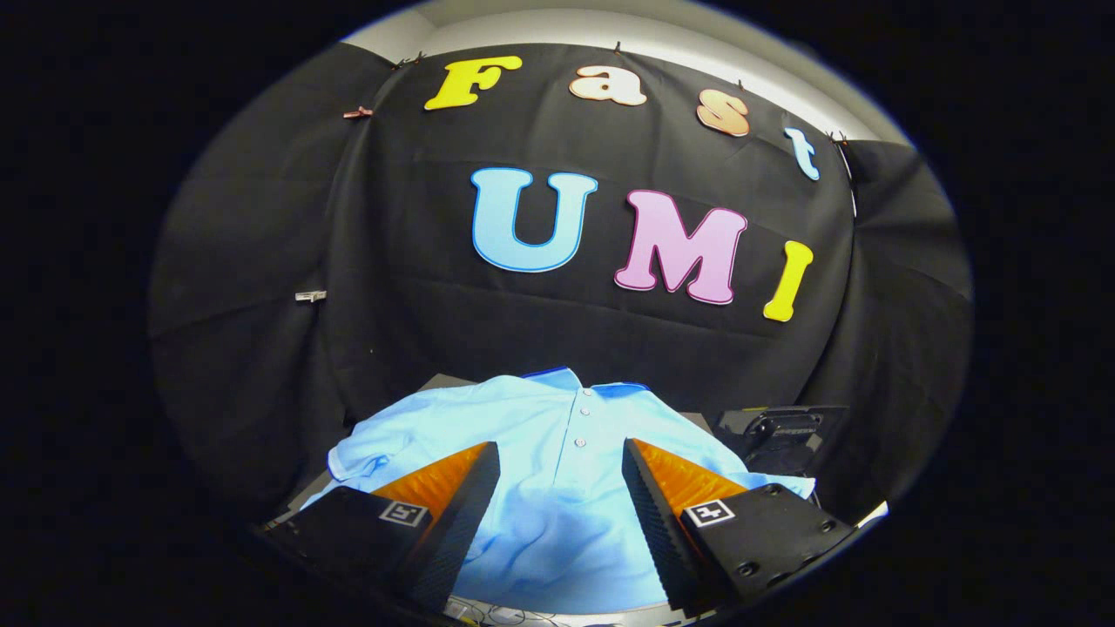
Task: Put the clothes into the washing machine and then close the washing machine lid.
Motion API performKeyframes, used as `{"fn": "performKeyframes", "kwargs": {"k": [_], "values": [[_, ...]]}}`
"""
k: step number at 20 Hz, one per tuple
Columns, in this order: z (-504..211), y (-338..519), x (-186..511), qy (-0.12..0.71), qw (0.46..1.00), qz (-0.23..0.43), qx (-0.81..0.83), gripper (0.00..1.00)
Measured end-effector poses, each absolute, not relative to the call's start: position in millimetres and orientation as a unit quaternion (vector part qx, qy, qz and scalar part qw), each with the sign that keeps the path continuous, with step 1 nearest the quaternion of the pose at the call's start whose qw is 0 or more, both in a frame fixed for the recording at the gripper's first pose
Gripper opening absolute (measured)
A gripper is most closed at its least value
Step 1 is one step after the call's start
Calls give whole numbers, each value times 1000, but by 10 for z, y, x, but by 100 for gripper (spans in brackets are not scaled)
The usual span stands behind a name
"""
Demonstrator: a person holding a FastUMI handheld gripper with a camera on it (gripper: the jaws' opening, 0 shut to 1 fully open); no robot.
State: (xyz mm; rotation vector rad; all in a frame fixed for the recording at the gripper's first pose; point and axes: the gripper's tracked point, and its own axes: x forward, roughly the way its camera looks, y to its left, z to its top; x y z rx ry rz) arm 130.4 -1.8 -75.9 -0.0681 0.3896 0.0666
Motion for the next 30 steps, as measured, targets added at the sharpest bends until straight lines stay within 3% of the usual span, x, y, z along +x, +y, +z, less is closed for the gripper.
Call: {"fn": "performKeyframes", "kwargs": {"k": [6, 15, 20, 22, 23, 24, 26, 27, 29, 30], "values": [[-981, -64, 1665, 241, 970, 22, -13, 91], [-1768, 56, 1898, 405, 913, 40, 0, 91], [-1768, 37, 1915, 396, 917, 43, 31, 92], [-1751, 16, 1911, 389, 920, 53, 15, 87], [-1763, 4, 1897, 394, 918, 47, 24, 84], [-1767, -22, 1899, 395, 917, 36, 34, 62], [-1768, -36, 1878, 402, 914, 29, 40, 36], [-1759, -24, 1902, 401, 915, 36, 35, 36], [-1752, -48, 1891, 416, 908, 33, 35, 15], [-1754, -36, 1884, 421, 906, 32, 35, 15]]}}
